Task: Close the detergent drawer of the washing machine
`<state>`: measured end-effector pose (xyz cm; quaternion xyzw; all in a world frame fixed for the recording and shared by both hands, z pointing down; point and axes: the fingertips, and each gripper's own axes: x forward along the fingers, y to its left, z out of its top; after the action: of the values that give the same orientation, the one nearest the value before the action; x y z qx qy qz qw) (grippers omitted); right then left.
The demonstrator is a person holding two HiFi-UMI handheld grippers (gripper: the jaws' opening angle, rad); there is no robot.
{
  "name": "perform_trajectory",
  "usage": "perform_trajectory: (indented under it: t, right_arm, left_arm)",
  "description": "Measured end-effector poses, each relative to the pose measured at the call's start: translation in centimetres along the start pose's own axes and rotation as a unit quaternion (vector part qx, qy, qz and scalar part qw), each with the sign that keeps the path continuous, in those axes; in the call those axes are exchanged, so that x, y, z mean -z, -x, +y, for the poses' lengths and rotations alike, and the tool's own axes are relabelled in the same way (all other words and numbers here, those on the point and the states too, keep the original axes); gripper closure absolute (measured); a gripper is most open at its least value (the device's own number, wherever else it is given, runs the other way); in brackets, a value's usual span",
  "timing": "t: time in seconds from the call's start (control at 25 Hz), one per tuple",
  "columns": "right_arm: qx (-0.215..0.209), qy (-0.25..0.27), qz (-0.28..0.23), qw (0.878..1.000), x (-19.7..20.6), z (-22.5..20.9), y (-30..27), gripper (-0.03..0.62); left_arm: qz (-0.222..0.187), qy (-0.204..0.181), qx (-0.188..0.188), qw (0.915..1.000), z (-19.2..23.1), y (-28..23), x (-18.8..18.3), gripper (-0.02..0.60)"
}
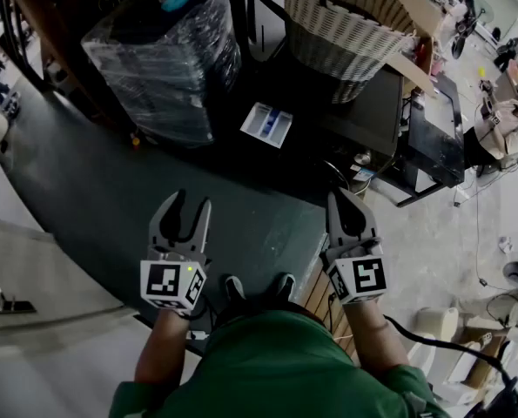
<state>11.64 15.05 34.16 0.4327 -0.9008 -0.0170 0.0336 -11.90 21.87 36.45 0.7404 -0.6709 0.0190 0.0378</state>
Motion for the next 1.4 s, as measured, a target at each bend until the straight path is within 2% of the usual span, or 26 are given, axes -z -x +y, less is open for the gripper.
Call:
perform_trajectory:
  t: [0.2,0.48,0.76,0.92,1.08,1.24,1.4]
  right_arm:
    - [0.003,0.004,0.000,1.000,-0.3,1.3,1.0,0.572]
    - [0.028,0.000,0.000,1.000,-0.5,0.6,1.2,0.571]
    - [0.057,0.007,0.011,0.998,-0.3,1.5,0.5,0.571]
    - [0.075,0.016,0.017,0.997,-0.2,2.9,0.3,0.571]
    - [0.089,0.023,0.028,0.995,0.3,3.5,0.3,0.571]
    - [0.098,0.019,0.040,0.994,1.2,2.6,-0.2,0.571]
    - [0.087,0.006,0.043,0.995,2.4,0.3,-2.4,0.571]
  left_arm:
    - [0.003,0.002,-0.011,0.9999,1.1,1.7,0.3,0.388]
    - [0.013,0.005,-0.015,0.9998,2.5,2.0,1.6,0.393]
    - [0.023,-0.007,0.005,0.9997,3.9,1.5,4.3,0.393]
    - [0.032,-0.005,0.026,0.9991,4.7,0.6,6.3,0.393]
    - [0.066,-0.007,0.044,0.9968,5.1,-0.7,9.6,0.393]
    - [0.088,0.010,0.051,0.9948,5.2,-2.3,11.8,0.393]
    - [0.101,0.015,0.045,0.9937,4.8,-5.6,13.3,0.393]
